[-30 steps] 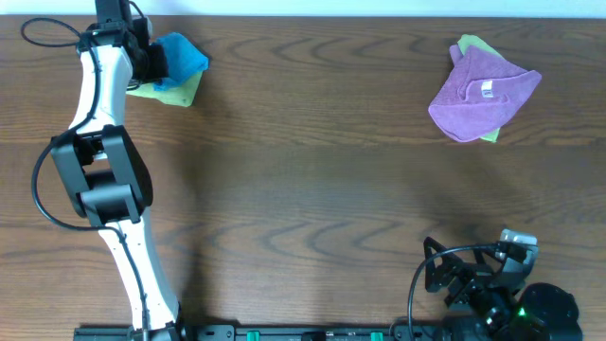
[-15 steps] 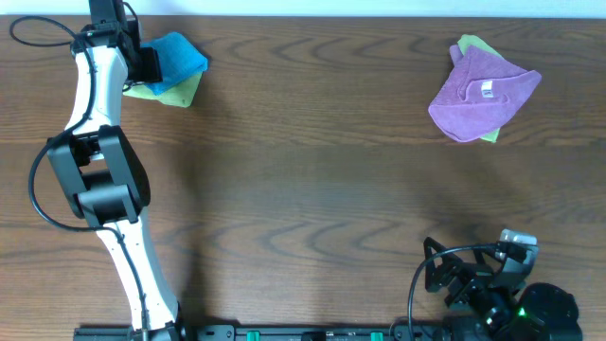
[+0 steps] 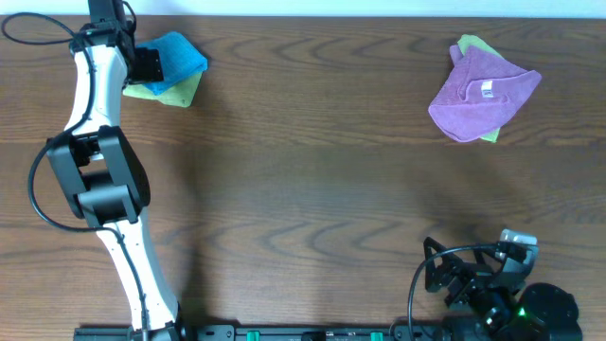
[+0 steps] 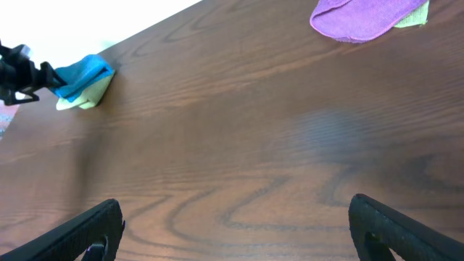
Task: Fold the cloth
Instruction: 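Lower the blue bundle onto the green cloth and open the left gripper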
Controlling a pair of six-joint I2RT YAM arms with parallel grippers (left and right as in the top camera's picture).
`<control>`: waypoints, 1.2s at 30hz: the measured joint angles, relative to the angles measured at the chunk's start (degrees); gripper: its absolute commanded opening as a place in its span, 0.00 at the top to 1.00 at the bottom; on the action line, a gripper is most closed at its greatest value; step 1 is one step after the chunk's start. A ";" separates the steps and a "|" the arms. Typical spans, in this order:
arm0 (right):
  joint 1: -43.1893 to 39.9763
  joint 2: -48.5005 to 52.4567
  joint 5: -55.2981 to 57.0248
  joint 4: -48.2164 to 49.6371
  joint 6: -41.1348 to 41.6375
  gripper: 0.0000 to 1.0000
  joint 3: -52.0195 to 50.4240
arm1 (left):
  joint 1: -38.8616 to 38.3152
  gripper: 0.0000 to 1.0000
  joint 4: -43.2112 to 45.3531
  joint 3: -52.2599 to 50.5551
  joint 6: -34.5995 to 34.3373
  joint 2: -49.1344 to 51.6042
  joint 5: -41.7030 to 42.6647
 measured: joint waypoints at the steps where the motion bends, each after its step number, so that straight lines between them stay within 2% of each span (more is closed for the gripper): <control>1: 0.00 0.00 0.00 0.00 0.00 0.01 0.00 | 0.00 0.05 -0.24 0.04 0.00 -0.31 -0.02; 11: 0.00 0.00 0.00 0.00 0.00 0.01 0.00 | 0.00 0.05 -5.64 0.76 -1.53 -7.08 -0.02; 20: 0.00 0.00 0.00 0.00 0.00 0.01 0.00 | -0.57 0.05 -13.68 0.94 -3.06 -8.81 6.19; 25: 0.00 0.00 0.00 0.00 0.00 0.01 0.00 | -1.68 0.02 -15.23 0.94 -7.26 -8.83 11.26; 26: 0.00 0.00 0.00 0.00 0.00 0.01 0.00 | -1.95 0.13 -15.78 0.94 -8.13 -8.83 12.74; 27: 0.00 0.00 0.00 -0.02 0.00 0.01 0.00 | -2.10 0.30 -16.09 0.94 -8.90 -8.87 13.88; 28: 0.02 0.00 0.00 0.00 0.00 0.01 0.00 | -2.34 0.20 -16.09 0.94 -9.64 -8.90 14.53; 29: 0.00 0.00 0.00 0.00 0.00 0.01 0.00 | -2.51 0.02 -16.24 0.94 -10.08 -8.92 15.13; 36: 0.02 0.00 0.00 0.00 0.00 0.01 0.00 | -2.62 0.05 -27.63 0.98 -10.19 -9.35 16.63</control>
